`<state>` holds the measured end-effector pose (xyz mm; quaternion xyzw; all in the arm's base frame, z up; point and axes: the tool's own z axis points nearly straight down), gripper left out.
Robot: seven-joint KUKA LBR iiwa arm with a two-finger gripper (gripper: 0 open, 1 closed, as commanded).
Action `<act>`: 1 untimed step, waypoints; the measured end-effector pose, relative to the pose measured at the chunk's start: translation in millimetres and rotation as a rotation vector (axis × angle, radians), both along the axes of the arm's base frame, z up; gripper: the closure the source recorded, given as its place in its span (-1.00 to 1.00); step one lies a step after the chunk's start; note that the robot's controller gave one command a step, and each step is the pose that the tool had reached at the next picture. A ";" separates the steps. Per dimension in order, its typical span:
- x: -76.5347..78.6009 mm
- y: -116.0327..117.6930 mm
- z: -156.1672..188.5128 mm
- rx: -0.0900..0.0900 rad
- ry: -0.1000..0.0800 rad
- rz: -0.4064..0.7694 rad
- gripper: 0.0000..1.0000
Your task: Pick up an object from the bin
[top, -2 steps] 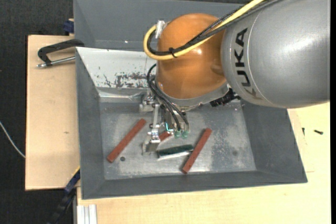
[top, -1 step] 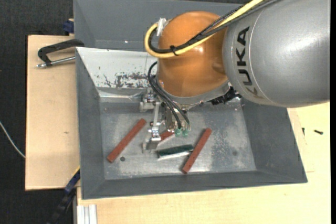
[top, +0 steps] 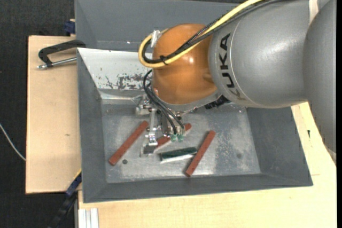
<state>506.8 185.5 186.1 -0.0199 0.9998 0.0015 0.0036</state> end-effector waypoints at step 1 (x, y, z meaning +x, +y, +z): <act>20.4 -8.6 -66.4 -0.002 0.006 0.003 -1.00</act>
Offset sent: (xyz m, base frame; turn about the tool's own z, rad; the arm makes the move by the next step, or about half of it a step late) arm 0.0150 -0.0063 -0.1161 -0.1102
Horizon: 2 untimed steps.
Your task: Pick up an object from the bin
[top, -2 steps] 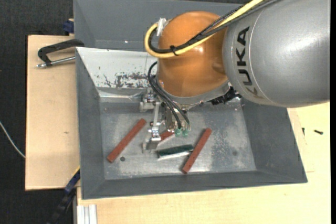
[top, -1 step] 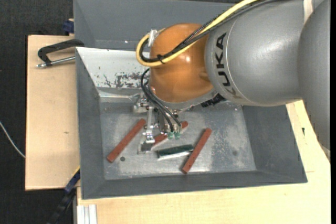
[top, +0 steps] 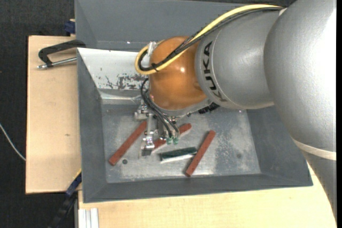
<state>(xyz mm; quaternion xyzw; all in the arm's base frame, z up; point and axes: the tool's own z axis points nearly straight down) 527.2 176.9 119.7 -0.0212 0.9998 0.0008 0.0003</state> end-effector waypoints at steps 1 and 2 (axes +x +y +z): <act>-4.0 4.2 -43.9 0.000 0.004 0.108 1.00; -3.8 4.3 -43.8 0.000 0.003 0.108 1.00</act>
Offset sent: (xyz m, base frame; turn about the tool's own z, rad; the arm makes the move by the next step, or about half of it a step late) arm 0.0000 0.0000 0.0000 0.0000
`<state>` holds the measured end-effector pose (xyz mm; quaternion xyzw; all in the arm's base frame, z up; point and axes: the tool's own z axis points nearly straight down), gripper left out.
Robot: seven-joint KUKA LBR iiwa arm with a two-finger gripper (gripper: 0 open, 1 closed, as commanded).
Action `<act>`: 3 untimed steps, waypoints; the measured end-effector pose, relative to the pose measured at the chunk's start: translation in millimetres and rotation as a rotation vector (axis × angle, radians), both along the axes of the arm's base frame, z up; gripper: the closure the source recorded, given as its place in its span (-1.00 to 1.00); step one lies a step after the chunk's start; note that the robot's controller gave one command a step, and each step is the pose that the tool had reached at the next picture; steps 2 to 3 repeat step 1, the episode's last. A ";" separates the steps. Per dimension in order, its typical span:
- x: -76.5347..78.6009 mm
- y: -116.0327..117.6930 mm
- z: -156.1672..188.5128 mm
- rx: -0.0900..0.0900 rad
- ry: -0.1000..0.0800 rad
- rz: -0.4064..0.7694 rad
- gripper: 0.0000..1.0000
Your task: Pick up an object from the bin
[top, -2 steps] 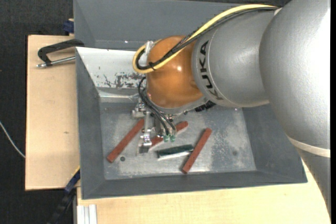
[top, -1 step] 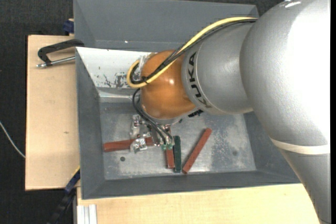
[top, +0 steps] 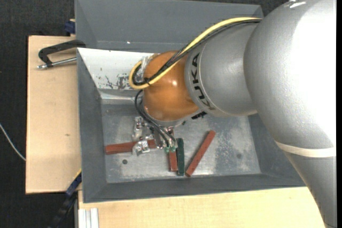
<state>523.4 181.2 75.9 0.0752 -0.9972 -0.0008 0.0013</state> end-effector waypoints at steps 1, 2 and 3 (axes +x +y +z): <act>-23.3 1.5 192.6 0.000 -0.004 -0.045 1.00; -23.3 1.5 192.6 0.000 -0.004 -0.045 1.00; -23.3 1.5 192.6 0.000 -0.004 -0.045 1.00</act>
Offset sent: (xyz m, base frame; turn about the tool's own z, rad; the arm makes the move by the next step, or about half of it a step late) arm 0.0000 0.0000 0.0000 0.0000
